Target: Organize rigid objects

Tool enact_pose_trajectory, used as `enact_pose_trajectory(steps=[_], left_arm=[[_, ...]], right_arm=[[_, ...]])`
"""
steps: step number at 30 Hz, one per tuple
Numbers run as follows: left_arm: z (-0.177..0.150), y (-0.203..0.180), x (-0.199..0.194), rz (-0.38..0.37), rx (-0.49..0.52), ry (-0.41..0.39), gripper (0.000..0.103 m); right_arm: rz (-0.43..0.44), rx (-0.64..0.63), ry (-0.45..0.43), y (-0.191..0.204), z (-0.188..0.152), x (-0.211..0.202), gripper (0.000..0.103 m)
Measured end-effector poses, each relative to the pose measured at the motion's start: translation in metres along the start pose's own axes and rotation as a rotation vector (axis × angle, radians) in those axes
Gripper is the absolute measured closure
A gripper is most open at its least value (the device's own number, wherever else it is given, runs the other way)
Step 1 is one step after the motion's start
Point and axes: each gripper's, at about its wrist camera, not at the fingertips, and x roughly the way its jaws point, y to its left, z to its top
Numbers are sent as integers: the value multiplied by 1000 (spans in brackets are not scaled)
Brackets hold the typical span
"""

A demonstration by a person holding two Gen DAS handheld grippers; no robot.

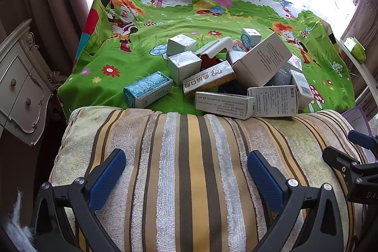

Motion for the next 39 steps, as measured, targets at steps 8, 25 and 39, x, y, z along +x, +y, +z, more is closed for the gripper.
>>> enact_pose_trajectory(steps=[8,25,39], left_arm=[[1,3,3,1,2,1,0],[1,4,1,22,11,-4,0],[3,1,0,42,23,-14,0]], right_arm=[[0,2,-4,0,0,-2,0],[-8,0,-18,2,0,0,0],[-11,0,-14,3,2,2,0]])
